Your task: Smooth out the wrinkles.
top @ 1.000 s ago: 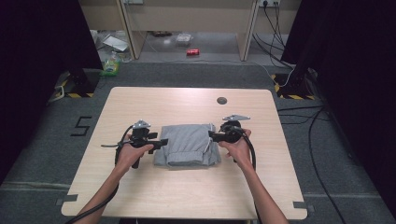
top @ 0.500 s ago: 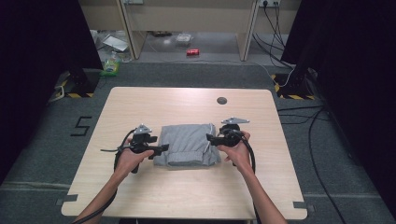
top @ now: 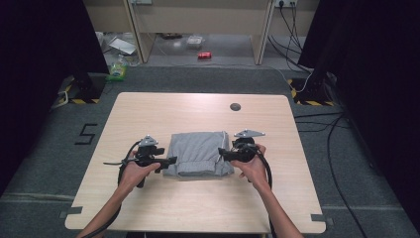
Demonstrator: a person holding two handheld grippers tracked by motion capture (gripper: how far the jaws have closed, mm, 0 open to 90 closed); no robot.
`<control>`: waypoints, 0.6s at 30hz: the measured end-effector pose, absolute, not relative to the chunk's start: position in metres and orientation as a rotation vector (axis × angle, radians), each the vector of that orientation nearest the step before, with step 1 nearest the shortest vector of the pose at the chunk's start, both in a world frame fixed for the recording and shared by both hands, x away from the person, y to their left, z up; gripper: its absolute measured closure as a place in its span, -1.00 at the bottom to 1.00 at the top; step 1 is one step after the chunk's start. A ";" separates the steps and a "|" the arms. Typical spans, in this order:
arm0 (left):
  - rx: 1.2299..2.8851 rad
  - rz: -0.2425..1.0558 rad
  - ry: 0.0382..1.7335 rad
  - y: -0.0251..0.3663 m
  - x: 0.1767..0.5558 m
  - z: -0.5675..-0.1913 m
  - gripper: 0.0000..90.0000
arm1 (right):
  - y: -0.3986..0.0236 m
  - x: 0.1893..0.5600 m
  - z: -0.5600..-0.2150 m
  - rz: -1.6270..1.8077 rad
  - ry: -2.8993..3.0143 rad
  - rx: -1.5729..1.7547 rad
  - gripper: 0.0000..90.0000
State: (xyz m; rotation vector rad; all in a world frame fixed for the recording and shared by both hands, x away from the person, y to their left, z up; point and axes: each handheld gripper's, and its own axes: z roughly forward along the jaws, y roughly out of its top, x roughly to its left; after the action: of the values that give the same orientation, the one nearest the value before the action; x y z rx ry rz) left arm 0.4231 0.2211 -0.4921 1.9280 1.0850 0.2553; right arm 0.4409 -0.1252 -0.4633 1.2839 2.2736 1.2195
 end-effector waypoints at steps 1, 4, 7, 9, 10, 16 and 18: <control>1.932 0.254 1.079 0.221 0.421 -0.491 -0.41 | -0.126 0.440 -0.463 1.221 2.274 1.287 -0.29; 1.930 0.263 1.062 0.218 0.418 -0.488 -0.41 | -0.126 0.439 -0.462 1.228 2.266 1.295 -0.29; 1.929 0.256 1.043 0.215 0.412 -0.485 -0.42 | -0.123 0.435 -0.461 1.234 2.272 1.285 -0.29; 1.925 0.241 1.033 0.213 0.409 -0.483 -0.42 | -0.122 0.431 -0.462 1.222 2.286 1.265 -0.29; 1.926 0.240 1.024 0.212 0.406 -0.482 -0.42 | -0.122 0.430 -0.462 1.223 2.288 1.259 -0.29; 1.937 0.251 0.985 0.210 0.388 -0.477 -0.42 | -0.124 0.417 -0.463 1.222 2.290 1.244 -0.29; 1.938 0.253 0.975 0.212 0.382 -0.476 -0.43 | -0.125 0.411 -0.465 1.220 2.295 1.244 -0.29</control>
State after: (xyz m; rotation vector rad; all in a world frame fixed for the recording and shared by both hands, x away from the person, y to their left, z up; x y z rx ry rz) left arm 0.3824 0.2120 -0.4764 1.9380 0.9752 0.2532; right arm 0.4108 -0.1254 -0.4653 1.2443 2.2945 1.2202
